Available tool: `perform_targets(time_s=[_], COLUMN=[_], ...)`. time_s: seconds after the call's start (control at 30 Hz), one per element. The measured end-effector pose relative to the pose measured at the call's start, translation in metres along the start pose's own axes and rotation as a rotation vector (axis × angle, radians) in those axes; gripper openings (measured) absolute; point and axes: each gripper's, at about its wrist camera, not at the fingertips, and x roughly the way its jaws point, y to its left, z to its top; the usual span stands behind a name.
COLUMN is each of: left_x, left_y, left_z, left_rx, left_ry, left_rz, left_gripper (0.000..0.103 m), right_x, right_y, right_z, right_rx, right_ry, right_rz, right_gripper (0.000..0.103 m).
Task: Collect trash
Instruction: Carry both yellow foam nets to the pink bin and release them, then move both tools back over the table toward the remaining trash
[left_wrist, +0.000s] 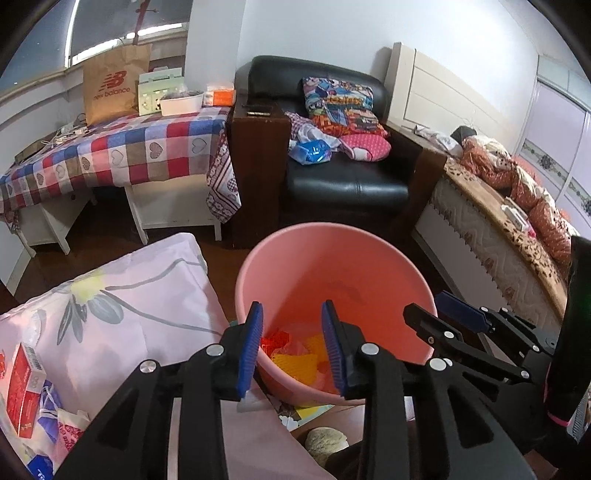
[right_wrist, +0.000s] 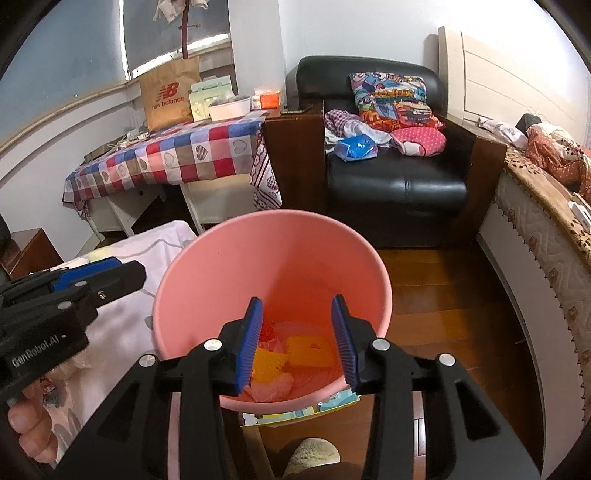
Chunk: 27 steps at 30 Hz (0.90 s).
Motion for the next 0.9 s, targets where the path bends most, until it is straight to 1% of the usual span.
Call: perform_targets(time_s=[0.13,0.3,0.53,0.77,0.9], left_x=[-0.016,-0.037,-0.069,-0.112,-0.14], left_y=[0.008,0.019,0.04,0.072,0.101], left_z=[0.0,-0.003,-0.015,-0.033,-0.046], left_rx=[-0.019,-0.034,-0.046,-0.088,-0.136], left_ry=[-0.025,-0.051,-0.082,-0.132,-0.159], left_rz=[0.007,0.012,0.025,0.036,0.063], left_gripper=[0.032,0.032,0.032,0.032,0.032], right_x=[-0.011,-0.022,-0.039,-0.059,-0.071], right_y=[0.005,0.017,0.034,0.058,0.078], right_z=[0.001,-0.001,-0.005,-0.003,-0.001], right_rx=[-0.002,0.0,0.003,-0.018,-0.033], right_ry=[-0.018,-0.028,-0.041,-0.074,-0.098], right_rz=[0.0,0.019,0.023,0.047,0.096], right_gripper=[0.04,0.04,0.04,0.04,0.04])
